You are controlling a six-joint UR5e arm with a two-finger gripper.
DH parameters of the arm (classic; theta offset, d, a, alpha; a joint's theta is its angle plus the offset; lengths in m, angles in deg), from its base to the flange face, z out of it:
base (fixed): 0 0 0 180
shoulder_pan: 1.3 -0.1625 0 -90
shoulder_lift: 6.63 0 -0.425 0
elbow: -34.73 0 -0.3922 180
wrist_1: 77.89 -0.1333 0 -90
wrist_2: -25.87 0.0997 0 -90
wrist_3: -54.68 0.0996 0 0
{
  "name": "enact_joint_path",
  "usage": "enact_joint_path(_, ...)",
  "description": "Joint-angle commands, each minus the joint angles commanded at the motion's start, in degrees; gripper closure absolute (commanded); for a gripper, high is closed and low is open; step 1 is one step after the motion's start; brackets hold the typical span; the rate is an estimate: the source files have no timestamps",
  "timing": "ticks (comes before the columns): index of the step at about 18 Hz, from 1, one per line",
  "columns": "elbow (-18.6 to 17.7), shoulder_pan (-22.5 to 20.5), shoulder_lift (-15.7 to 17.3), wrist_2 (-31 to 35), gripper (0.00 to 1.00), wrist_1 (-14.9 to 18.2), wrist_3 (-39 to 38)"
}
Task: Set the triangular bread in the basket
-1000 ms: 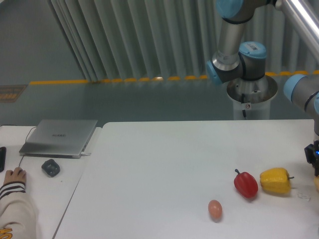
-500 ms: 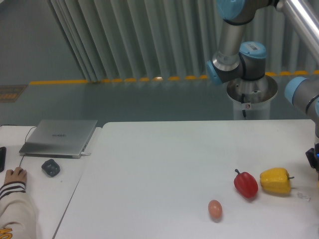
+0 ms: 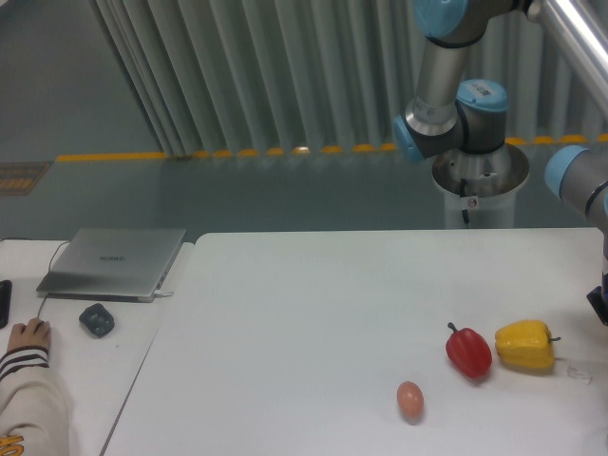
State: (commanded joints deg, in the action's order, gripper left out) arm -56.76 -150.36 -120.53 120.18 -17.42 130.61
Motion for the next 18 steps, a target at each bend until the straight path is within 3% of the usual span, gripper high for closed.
enact_joint_path(1,0.0,0.0,-0.17,0.0,0.48,0.0,0.09)
enact_joint_path(5,0.97,0.0,-1.14,-0.09,0.25,-0.09,-0.08)
enact_joint_path(10,1.58,-0.09,-1.32,-0.09,0.25,-0.18,-0.26)
enact_joint_path(15,1.58,-0.53,-0.97,-0.26,0.41,-0.18,-0.35)
enact_joint_path(18,1.67,-0.61,-1.23,-0.35,0.42,-0.26,-0.44)
